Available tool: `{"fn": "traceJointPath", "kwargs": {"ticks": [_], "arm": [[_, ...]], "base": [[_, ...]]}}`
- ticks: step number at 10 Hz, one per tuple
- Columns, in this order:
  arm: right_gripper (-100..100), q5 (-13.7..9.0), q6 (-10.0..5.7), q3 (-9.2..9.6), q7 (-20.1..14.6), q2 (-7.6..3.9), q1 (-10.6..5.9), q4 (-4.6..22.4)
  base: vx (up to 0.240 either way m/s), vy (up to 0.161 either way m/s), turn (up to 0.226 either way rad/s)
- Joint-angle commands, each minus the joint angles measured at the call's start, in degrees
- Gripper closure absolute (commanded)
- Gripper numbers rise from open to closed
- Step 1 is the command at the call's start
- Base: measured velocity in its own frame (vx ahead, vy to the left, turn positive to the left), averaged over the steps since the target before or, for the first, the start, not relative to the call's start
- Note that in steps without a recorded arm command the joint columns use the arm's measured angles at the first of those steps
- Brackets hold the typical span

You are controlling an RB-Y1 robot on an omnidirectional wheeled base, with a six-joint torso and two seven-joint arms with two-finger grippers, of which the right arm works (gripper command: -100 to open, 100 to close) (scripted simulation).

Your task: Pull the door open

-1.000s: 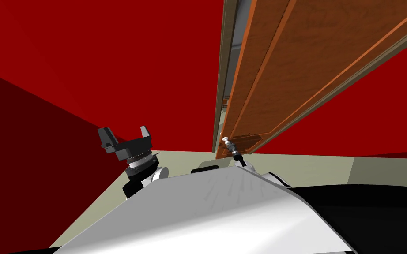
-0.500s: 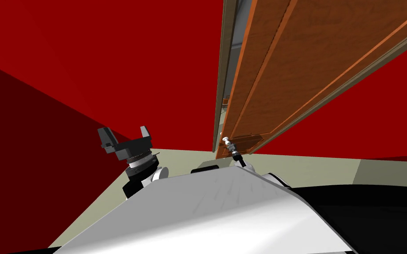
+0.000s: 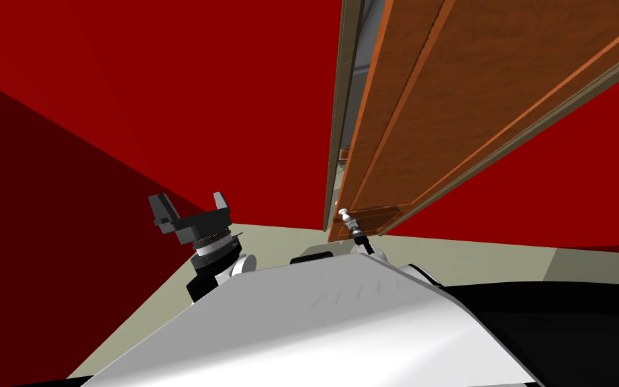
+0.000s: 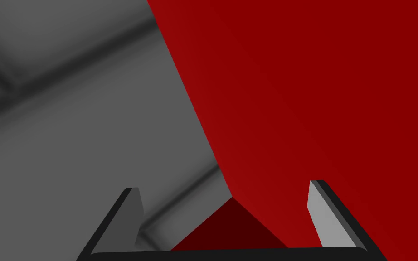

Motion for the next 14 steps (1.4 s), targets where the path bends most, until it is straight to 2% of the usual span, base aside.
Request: {"fn": "traceJointPath", "kwargs": {"ticks": [1, 3, 5, 14], "arm": [[-100, -0.3, -0.26, 0.72, -2.3, 0.40, 0.02, -0.4], [-100, -1.0, -0.04, 1.24, -5.2, 0.45, 0.18, -1.0], [-100, -1.0, -0.04, 1.24, -5.2, 0.45, 0.18, -1.0], [-100, -4.3, 1.01, 3.72, -18.8, 0.67, 0.98, -3.9]], "base": [[-0.072, -0.042, -0.020], [-0.088, -0.012, 0.017], [-0.046, 0.044, 0.047], [-0.069, -0.011, 0.011]]}}
